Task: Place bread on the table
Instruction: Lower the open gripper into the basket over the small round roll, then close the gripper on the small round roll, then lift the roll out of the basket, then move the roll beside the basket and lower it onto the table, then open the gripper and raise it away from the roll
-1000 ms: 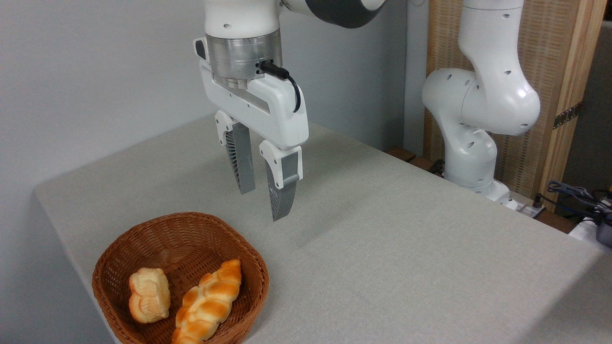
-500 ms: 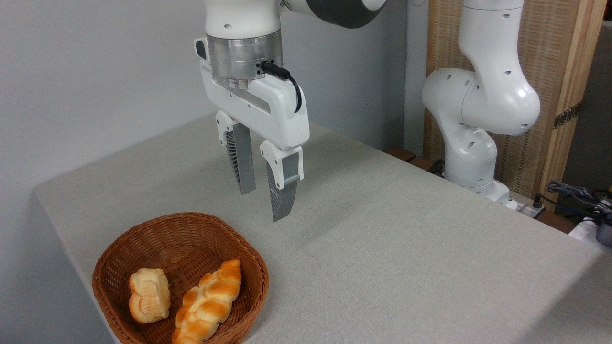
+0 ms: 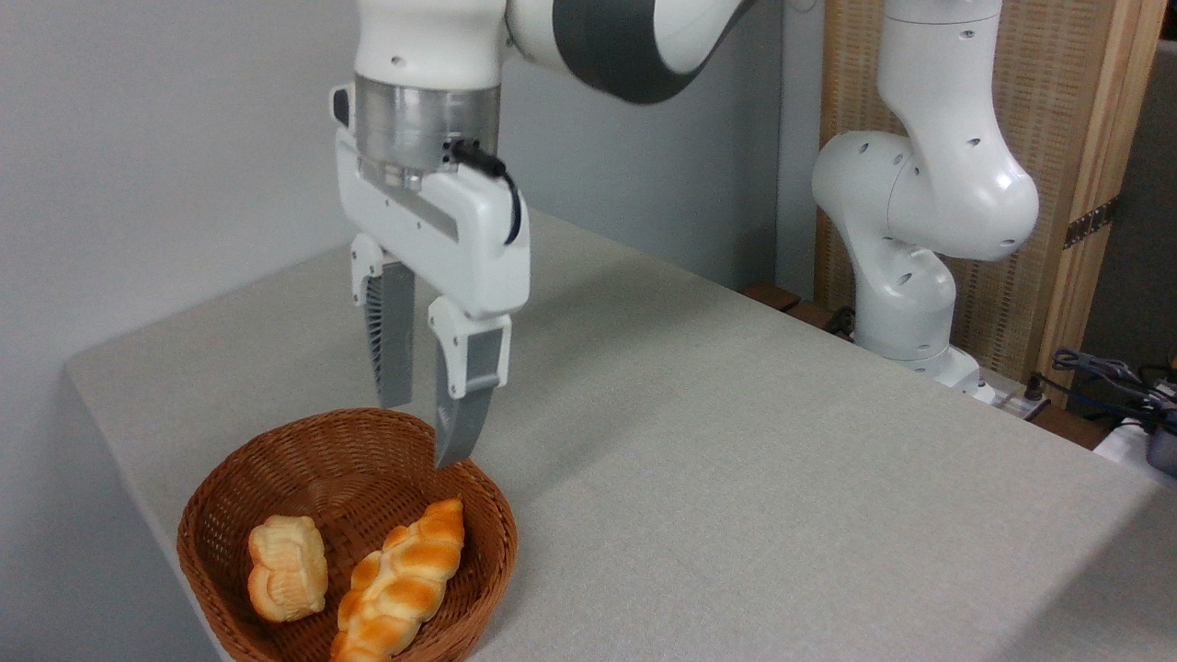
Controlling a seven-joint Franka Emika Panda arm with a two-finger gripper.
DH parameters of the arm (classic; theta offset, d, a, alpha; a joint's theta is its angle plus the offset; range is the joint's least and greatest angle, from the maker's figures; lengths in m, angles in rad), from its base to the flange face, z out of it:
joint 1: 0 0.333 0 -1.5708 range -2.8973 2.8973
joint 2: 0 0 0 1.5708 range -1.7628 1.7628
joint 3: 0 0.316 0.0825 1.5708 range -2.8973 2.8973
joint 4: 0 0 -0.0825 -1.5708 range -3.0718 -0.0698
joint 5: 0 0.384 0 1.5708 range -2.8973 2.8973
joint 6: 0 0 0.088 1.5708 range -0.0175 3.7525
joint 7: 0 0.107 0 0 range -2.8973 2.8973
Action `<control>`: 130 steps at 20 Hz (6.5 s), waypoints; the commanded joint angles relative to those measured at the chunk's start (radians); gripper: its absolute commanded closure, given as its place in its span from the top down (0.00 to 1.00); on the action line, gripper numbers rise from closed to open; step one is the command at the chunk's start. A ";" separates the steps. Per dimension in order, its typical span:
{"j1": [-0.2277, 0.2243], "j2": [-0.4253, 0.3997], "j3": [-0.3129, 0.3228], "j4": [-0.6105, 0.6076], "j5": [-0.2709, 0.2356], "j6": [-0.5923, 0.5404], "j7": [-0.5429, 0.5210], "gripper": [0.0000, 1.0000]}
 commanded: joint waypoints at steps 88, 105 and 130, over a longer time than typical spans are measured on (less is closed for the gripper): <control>-0.001 0.029 -0.036 0.079 -0.021 -0.300 -0.012 0.73; -0.060 -0.057 -0.053 -0.192 -0.024 -0.306 -0.040 1.00; -0.071 -0.015 0.008 -0.014 -0.022 -0.289 -0.038 1.00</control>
